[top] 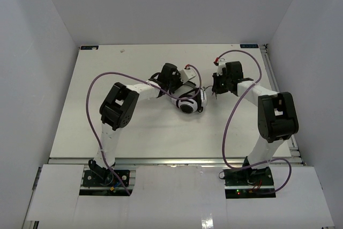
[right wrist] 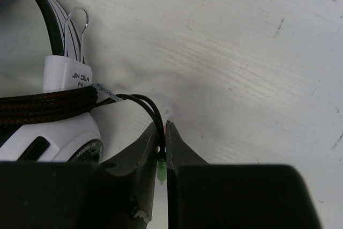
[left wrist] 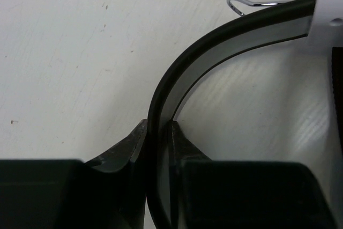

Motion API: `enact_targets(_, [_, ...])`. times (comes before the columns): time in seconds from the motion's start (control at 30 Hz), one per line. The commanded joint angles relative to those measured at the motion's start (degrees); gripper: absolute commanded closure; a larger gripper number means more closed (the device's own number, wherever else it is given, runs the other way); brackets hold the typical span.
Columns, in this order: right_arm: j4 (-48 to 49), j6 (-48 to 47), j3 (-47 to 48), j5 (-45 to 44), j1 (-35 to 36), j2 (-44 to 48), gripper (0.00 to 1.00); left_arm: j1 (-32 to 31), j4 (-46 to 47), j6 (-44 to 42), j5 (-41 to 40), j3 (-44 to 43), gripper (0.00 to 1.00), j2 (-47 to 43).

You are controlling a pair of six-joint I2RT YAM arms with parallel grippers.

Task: Wrap the headphones

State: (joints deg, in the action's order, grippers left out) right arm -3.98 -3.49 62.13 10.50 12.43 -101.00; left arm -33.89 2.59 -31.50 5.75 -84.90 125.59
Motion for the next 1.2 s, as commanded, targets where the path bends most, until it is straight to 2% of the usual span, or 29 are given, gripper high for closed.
enact_targets(0.0, [2.5,0.69,3.11,0.75,-0.57,-1.95,0.85,0.4,4.37,-1.4,-7.14,-2.2,0.56,0.93])
enact_targets(0.17, [2.58,0.78,3.12,0.56,-0.66,-2.66,0.78,0.4,5.32,-0.05,-7.91,-2.39,0.42,0.66])
enact_targets(0.27, [2.58,1.02,2.39,0.4,-0.66,-2.19,0.74,0.4,6.11,1.41,-7.17,-1.68,0.39,-0.16])
enact_targets(0.37, [2.58,0.98,2.12,0.44,-0.62,-1.71,0.71,0.36,6.07,2.78,-5.98,-1.28,0.31,-1.51])
enact_targets(0.43, [2.58,1.19,1.96,0.56,-0.65,-1.49,0.67,0.24,5.79,3.34,-4.03,-1.08,0.24,-2.71])
enact_targets(0.53, [2.56,1.49,1.74,1.16,-0.66,-1.28,0.61,0.23,5.56,4.83,-2.46,-0.87,0.06,-3.68])
enact_targets(0.6, [2.49,1.64,1.48,0.94,-0.66,-1.09,0.59,0.23,4.86,5.46,-2.78,-1.35,0.02,-3.73])
enact_targets(0.9, [2.35,2.85,0.79,-3.02,-1.03,1.21,0.49,0.23,5.45,9.17,-3.62,-1.63,0.02,-5.31])
enact_targets(1.0, [1.96,4.42,0.66,-4.7,-1.68,2.13,0.42,0.23,5.72,10.4,-4.13,-2.05,0.02,-6.05])
enact_targets(1.1, [2.03,5.3,0.23,-5.61,-1.8,3.85,0.3,0.23,4.98,11.54,-4.8,-3.08,0.02,-6.43])
enact_targets(1.17, [1.88,5.77,0.1,-5.89,-1.8,4.93,0.27,0.23,5.01,12.71,-4.87,-3.34,0.02,-6.74])
